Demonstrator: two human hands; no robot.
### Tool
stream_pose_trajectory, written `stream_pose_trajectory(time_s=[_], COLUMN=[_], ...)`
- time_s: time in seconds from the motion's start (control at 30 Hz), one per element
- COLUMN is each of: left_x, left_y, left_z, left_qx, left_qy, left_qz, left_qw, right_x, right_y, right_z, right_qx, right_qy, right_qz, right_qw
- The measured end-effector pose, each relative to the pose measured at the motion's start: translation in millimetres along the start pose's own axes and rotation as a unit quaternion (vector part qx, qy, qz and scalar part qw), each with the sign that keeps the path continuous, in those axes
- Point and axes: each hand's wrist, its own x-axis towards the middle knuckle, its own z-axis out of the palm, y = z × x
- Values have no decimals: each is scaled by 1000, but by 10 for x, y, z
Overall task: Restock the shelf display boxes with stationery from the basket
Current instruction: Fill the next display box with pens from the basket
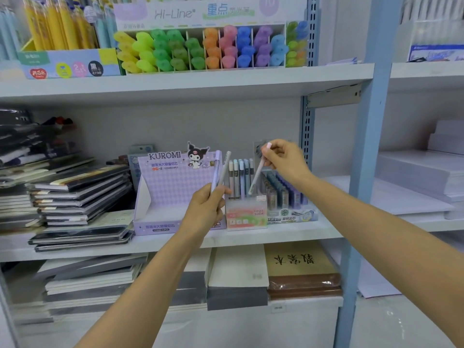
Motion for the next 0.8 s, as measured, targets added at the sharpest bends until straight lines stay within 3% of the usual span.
stream_pose_trajectory(time_s=[0.2,0.4,0.63,0.8], left_x=[58,77,74,59], left_y=[-111,-143,-170,-169], left_z=[-65,-77,-86,-112], left_qx=[49,29,13,17], left_qy=[-13,-19,-29,-26], left_qz=[17,27,30,31], left_qw=[999,999,999,999], right_x=[48,122,131,111], right_y=[207,194,207,284], right_z=[170,184,349,382], right_qx=[-98,-168,-185,-320], right_qy=[-22,-67,-30,-9], right_qz=[-38,-80,-91,-119], right_qw=[994,980,978,940])
